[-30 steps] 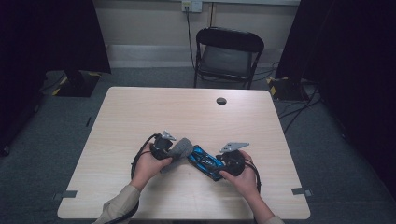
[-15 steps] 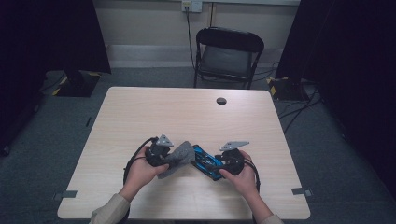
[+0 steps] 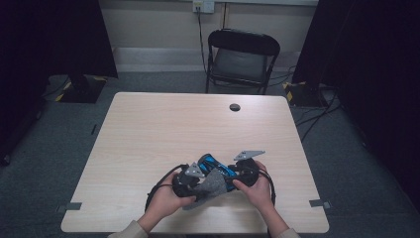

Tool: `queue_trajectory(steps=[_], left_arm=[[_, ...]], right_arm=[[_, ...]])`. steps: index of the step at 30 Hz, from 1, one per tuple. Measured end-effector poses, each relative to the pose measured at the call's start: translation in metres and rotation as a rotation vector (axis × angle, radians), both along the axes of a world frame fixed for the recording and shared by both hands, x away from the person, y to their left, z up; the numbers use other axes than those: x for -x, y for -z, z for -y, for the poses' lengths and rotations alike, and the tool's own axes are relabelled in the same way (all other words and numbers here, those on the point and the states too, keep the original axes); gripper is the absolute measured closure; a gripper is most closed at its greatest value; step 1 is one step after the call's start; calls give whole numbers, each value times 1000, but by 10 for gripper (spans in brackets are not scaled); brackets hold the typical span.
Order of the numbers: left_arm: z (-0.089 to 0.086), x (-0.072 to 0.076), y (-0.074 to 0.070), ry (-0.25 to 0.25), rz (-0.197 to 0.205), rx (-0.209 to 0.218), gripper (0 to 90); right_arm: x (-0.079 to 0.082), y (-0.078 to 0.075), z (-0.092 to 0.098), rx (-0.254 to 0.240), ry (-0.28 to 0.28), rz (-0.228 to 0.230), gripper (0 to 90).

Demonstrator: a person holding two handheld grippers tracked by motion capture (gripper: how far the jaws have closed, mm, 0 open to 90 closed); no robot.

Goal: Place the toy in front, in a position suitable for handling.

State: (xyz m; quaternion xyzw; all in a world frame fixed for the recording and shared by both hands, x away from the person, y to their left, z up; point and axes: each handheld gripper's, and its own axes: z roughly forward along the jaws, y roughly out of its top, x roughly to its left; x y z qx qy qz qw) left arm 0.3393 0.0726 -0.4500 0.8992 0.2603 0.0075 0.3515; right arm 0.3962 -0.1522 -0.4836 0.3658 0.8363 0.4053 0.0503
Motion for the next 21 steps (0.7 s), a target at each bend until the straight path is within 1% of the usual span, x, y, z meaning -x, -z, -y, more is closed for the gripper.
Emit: queue_trajectory(steps=[2, 4, 6, 7, 8, 10, 13, 18, 20, 21], left_arm=[[5, 1, 2, 14, -1, -9, 719], [11, 1, 8, 27, -13, -18, 719], [12, 1, 9, 25, -19, -13, 719], [12, 2, 10, 31, -20, -18, 720], [13, 3, 11, 30, -22, -11, 720], [14, 6, 10, 44, -30, -16, 721], [15, 9, 8, 59, -25, -27, 721], [16, 11, 7, 61, -27, -16, 721], [18, 15, 5, 79, -31, -2, 722], [19, 16, 4, 88, -30, -5, 722]], right_arm=[[0, 0, 0, 1, 1, -3, 357], [0, 0, 0, 2, -2, -1, 357], [0, 0, 0, 7, -4, 0, 358], [0, -1, 0, 8, -3, 0, 358], [0, -1, 0, 8, -3, 0, 358], [0, 0, 0, 7, -3, 1, 358], [0, -1, 0, 9, -4, -1, 358], [0, 0, 0, 6, -2, -2, 358], [0, 0, 0, 6, -2, -2, 357], [0, 0, 0, 8, -3, -2, 357]])
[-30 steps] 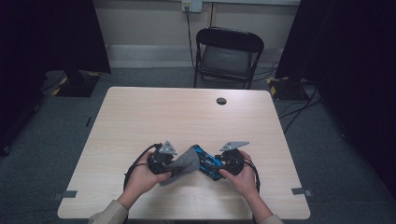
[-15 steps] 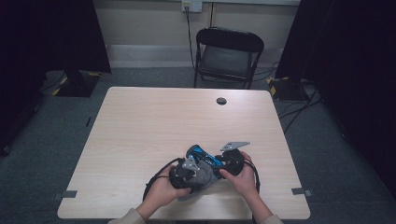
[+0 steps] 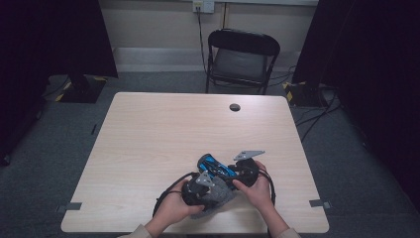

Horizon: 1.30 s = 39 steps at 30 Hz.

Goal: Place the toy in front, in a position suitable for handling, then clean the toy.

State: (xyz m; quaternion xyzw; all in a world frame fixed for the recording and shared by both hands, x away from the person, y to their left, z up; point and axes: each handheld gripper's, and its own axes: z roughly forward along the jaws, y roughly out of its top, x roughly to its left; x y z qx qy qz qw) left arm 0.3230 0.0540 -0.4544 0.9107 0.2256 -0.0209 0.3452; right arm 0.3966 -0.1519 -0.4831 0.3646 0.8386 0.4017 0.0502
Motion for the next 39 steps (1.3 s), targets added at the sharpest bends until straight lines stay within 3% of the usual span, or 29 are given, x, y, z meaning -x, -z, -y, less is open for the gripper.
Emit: queue_trajectory(steps=[8, 14, 16, 18, 22, 24, 30, 39], left_arm=[[5, 0, 4, 9, -10, -7, 722], [11, 4, 8, 44, -28, -8, 722], [15, 5, 10, 46, -26, -32, 722], [15, 3, 11, 43, -28, -31, 722], [12, -5, 13, -6, -25, -33, 722], [9, -9, 12, -31, -3, -54, 723], [-6, -22, 10, -98, -2, -51, 723], [-15, -35, 9, -151, 5, -44, 723]], right_arm=[[0, 0, 0, -6, 1, -2, 357], [0, 0, 0, -5, 3, -4, 357], [1, 0, 0, -5, 6, -4, 357], [1, 1, 0, -8, 5, -3, 357], [1, 1, 0, -10, 7, -1, 357], [1, 1, 1, -11, 6, 2, 357], [1, 1, 1, -12, 8, 5, 358], [1, 2, 1, -14, 9, 7, 358]])
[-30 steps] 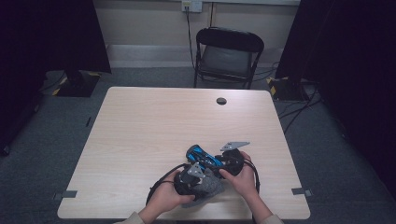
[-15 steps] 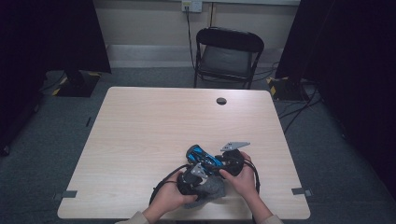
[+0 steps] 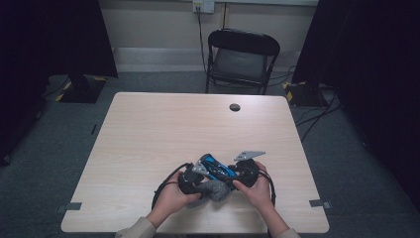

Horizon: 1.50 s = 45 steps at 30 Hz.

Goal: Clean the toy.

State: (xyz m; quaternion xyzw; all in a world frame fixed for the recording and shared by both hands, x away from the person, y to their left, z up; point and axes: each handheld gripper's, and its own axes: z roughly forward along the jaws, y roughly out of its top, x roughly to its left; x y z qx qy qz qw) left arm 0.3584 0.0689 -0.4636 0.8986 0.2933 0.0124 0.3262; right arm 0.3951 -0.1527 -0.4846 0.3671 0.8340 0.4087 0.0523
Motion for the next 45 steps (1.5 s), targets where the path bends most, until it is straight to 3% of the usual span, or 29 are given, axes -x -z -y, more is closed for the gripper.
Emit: queue_trajectory(steps=[23, 33, 45], left_arm=[[-20, -17, -1, -76, -4, -14, 723], [-48, -29, -6, -156, 10, -40, 724], [-55, -37, -7, -196, 16, -30, 724]], right_arm=[[1, 1, 1, -11, 2, 2, 357], [1, 1, 1, -12, -1, 3, 358], [1, 2, 1, -14, 0, 4, 358]])
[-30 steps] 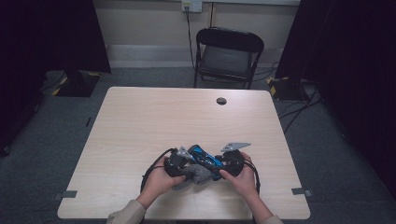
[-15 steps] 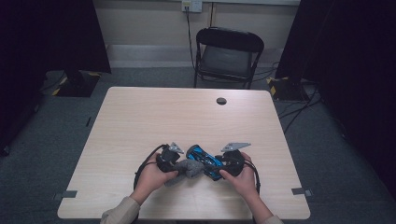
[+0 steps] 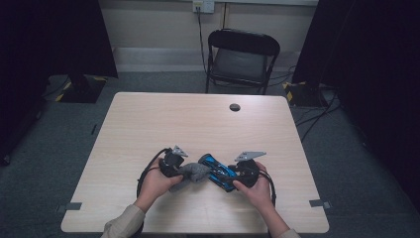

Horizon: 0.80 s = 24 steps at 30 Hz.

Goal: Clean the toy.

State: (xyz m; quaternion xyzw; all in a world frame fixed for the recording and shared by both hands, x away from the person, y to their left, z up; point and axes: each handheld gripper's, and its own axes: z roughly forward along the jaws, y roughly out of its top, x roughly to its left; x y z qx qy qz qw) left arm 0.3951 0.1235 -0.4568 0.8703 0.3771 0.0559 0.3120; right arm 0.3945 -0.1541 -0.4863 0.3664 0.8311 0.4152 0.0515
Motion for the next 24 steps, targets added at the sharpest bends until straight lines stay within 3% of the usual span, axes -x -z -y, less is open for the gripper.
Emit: queue_trajectory(steps=[24], left_arm=[[-19, -3, -4, -53, 11, 4, 724]], right_arm=[[0, 1, 0, -7, 2, -3, 357]])
